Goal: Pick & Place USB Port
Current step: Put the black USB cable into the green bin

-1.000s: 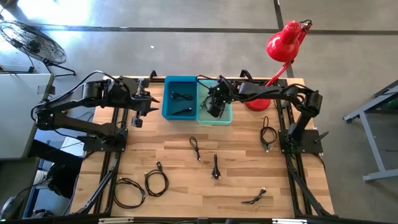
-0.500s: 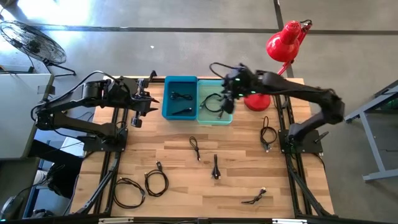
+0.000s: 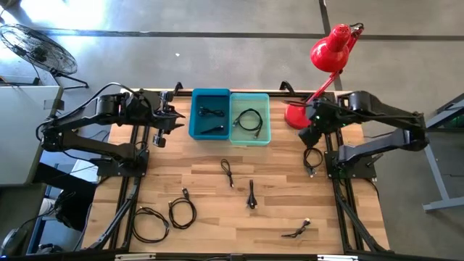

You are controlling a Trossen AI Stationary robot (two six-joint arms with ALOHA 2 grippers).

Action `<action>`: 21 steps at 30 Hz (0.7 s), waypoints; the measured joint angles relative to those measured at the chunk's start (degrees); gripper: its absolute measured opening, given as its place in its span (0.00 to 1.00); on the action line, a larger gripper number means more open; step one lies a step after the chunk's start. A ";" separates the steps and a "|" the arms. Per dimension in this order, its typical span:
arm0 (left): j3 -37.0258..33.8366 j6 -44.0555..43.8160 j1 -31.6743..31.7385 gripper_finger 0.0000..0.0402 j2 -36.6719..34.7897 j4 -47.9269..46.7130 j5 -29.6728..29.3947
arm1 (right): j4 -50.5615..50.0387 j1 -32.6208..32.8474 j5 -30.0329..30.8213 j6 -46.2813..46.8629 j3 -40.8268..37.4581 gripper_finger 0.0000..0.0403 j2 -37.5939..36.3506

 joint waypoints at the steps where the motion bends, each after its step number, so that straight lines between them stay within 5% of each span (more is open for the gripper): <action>1: 0.00 0.00 0.00 0.29 0.00 0.39 -0.25 | -0.24 0.70 0.52 2.01 -0.08 0.45 -0.05; 12: 0.00 -0.20 0.00 0.29 0.00 0.84 -0.07 | 3.07 6.63 -5.49 14.28 -19.77 0.45 2.03; 21: 0.00 -1.53 0.00 0.29 0.00 0.38 0.97 | 23.07 7.10 -14.77 15.74 -38.83 0.45 2.07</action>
